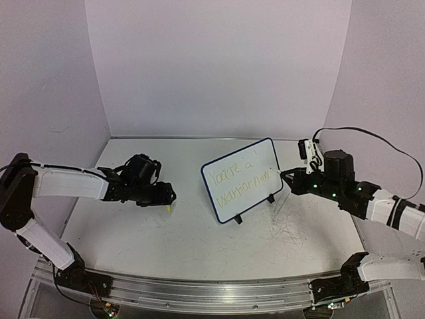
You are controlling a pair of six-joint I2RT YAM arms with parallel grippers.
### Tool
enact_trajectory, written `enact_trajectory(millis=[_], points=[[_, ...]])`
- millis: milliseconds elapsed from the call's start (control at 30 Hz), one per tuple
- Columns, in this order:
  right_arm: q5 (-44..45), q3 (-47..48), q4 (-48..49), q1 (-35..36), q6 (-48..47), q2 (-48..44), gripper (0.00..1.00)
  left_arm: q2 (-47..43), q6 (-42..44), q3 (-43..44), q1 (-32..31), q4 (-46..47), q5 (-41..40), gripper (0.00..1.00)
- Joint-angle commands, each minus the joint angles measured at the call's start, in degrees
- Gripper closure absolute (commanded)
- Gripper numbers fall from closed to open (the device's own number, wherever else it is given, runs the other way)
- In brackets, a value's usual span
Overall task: Write a sentence on the whiteboard
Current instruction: Pick up the pen cap from the center of the board, then insert the whiteboard marker without the cap into the center of the board.
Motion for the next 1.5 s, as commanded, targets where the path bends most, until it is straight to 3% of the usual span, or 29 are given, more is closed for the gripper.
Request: enact_trajectory(millis=[0,133,433,533,633,767,933,1100,1267,1467], points=[[-0.62,-1.68,3.13,0.44,-0.6,-4.41,0.92,7.81,1.29,6.89,-0.24,-5.61,-4.5,0.3],[-0.47,-3.58,2.72,0.46,-0.7,-7.19,0.92,12.71,2.03,10.27,-0.88,-7.63,-6.27,0.38],[-1.17,-4.71,2.32,0.44,-0.35,-9.49,0.91,17.21,2.31,12.11,-1.45,-8.22,-7.05,0.72],[-1.71,-4.09,2.23,0.44,-0.15,-9.5,0.91,15.43,2.18,11.78,-1.81,-8.4,-7.22,0.86],[-2.62,-3.33,1.92,0.49,-0.2,-9.35,0.92,7.93,2.16,10.77,-1.82,-8.65,-5.69,0.95],[-8.14,-2.04,2.1,0.53,-1.01,-7.08,0.93,-6.29,2.4,9.1,-1.81,-9.13,-0.89,0.97],[-22.76,-1.07,9.35,2.11,0.53,-2.21,0.96,-22.9,3.63,7.78,-1.75,-8.74,12.53,0.99],[-29.46,4.16,16.66,13.5,1.32,4.96,0.98,-34.91,3.32,3.49,-1.78,1.26,26.91,1.0],[-31.52,12.41,23.18,22.4,3.94,12.98,1.0,-38.02,-0.3,-1.31,-1.82,16.83,37.32,1.0],[-32.72,19.2,27.52,25.22,5.86,17.43,1.0,-36.98,-1.06,-1.39,-1.86,18.52,39.7,1.0]])
